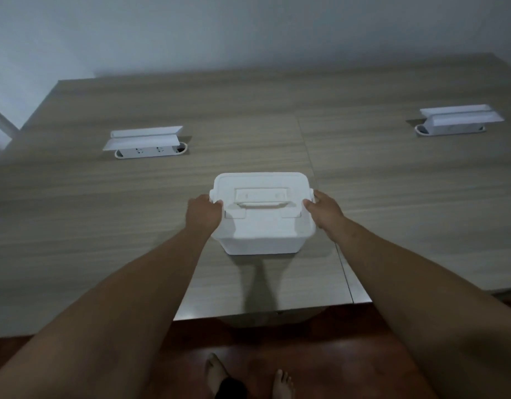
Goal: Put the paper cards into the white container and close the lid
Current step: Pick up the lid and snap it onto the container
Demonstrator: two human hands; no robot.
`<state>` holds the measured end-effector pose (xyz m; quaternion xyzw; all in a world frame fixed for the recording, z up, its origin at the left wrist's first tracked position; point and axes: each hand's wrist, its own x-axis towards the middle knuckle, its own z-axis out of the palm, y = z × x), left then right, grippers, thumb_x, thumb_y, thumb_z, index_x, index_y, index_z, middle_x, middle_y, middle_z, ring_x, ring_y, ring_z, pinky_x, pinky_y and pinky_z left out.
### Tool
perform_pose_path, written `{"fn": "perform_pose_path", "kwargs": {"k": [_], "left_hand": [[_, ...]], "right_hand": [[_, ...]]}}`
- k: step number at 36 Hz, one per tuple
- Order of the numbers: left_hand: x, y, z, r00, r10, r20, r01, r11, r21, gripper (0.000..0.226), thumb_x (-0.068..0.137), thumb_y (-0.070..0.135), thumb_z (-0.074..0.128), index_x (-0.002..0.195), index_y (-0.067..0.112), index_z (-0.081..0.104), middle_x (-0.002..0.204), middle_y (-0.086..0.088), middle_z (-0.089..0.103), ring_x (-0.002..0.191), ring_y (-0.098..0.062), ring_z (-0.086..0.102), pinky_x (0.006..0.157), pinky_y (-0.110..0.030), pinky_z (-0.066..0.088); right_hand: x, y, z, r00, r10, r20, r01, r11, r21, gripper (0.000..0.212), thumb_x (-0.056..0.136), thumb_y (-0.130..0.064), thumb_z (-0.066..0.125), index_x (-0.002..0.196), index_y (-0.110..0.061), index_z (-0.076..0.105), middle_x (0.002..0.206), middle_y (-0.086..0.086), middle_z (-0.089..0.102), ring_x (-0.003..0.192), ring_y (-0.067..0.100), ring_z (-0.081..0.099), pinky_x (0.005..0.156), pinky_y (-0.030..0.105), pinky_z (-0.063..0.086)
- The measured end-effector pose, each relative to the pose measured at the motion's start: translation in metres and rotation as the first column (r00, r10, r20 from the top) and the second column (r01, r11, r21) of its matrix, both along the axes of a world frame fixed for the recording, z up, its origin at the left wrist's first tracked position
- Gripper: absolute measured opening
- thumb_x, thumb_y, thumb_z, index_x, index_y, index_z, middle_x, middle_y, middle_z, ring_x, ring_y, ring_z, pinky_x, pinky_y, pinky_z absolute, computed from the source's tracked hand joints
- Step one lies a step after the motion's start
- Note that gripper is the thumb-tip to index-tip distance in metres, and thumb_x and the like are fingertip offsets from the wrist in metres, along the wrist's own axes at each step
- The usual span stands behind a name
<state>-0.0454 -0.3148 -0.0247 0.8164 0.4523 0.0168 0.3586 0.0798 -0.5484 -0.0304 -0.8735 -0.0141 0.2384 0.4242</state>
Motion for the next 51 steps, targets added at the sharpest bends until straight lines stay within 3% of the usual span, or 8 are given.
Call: {"fn": "perform_pose_path", "kwargs": {"k": [7,13,17,21,28,37,44,51], "left_hand": [[0.001,0.014,0.0,0.997,0.074,-0.026,-0.077,0.981,-0.176,0.043,0.081,0.036,0.067,0.1,-0.002,0.068,0.105,-0.019,0.07,0.098,-0.037,0.067,0.09,-0.045,0.057],[-0.002,0.021,-0.008,0.975,0.212,-0.066,-0.211,0.798,-0.565,0.044,0.084,0.041,0.068,0.119,0.017,0.059,0.116,-0.008,0.062,0.112,-0.032,0.06,0.094,-0.049,0.05],[-0.002,0.024,-0.013,0.959,0.284,0.001,-0.213,0.721,-0.659,0.027,0.084,0.029,0.072,0.102,0.011,0.061,0.11,-0.01,0.063,0.1,-0.031,0.061,0.098,-0.054,0.05],[0.007,0.021,-0.014,0.931,0.358,0.065,-0.274,0.807,-0.524,0.032,0.078,0.019,0.077,0.1,0.0,0.064,0.103,-0.017,0.067,0.086,-0.029,0.062,0.084,-0.042,0.054],[0.013,0.001,-0.001,0.985,0.172,0.018,-0.172,0.985,-0.007,0.034,0.083,0.026,0.067,0.104,0.0,0.071,0.109,-0.02,0.072,0.104,-0.037,0.067,0.085,-0.033,0.051],[0.011,0.01,0.004,0.994,-0.106,-0.037,0.107,0.994,0.005,0.031,0.08,0.013,0.065,0.109,0.002,0.065,0.114,-0.019,0.068,0.107,-0.036,0.063,0.082,-0.034,0.048],[0.027,0.002,0.002,0.993,-0.118,-0.026,0.116,0.989,-0.095,0.083,0.066,0.034,0.077,0.134,0.003,0.041,0.135,-0.016,0.05,0.121,-0.033,0.054,0.093,-0.038,0.049],[0.039,-0.012,-0.015,0.992,-0.129,0.01,0.123,0.959,0.255,0.071,0.092,0.039,0.053,0.144,-0.003,0.03,0.152,-0.022,0.032,0.142,-0.036,0.032,0.118,-0.044,0.027]], "right_hand": [[0.005,0.012,-0.003,0.999,-0.039,-0.001,0.039,0.999,0.027,0.043,0.094,-0.031,0.048,0.135,-0.02,0.051,0.138,0.009,0.055,0.121,0.031,0.055,0.103,0.042,0.046],[0.008,0.014,-0.007,0.897,-0.217,-0.385,0.301,0.938,0.172,0.042,0.089,-0.044,0.059,0.118,-0.014,0.059,0.109,0.009,0.066,0.087,0.028,0.065,0.078,0.043,0.057],[0.017,0.008,-0.011,0.861,-0.188,-0.473,0.309,0.932,0.191,0.041,0.086,-0.044,0.063,0.114,-0.013,0.06,0.107,0.008,0.067,0.091,0.028,0.065,0.086,0.047,0.056],[0.024,0.011,-0.011,0.873,-0.229,-0.43,0.336,0.922,0.191,0.04,0.085,-0.035,0.068,0.113,-0.008,0.061,0.109,0.01,0.068,0.093,0.03,0.065,0.084,0.044,0.056],[0.005,0.031,-0.007,0.984,-0.157,0.08,0.161,0.986,-0.037,0.028,0.09,-0.022,0.052,0.108,-0.006,0.067,0.113,0.016,0.068,0.103,0.034,0.063,0.075,0.027,0.042],[0.002,0.029,-0.002,0.987,-0.135,0.086,0.138,0.99,-0.031,0.027,0.094,-0.023,0.048,0.112,-0.011,0.065,0.117,0.015,0.066,0.108,0.034,0.06,0.075,0.025,0.035],[-0.001,0.028,0.002,0.988,-0.136,0.078,0.138,0.99,-0.024,0.027,0.095,-0.023,0.047,0.111,-0.013,0.065,0.115,0.013,0.066,0.099,0.031,0.06,0.074,0.025,0.036],[0.001,0.025,0.003,0.991,-0.087,0.099,0.094,0.994,-0.058,0.029,0.096,-0.023,0.045,0.116,-0.011,0.063,0.118,0.014,0.064,0.109,0.033,0.058,0.074,0.024,0.033]]}}
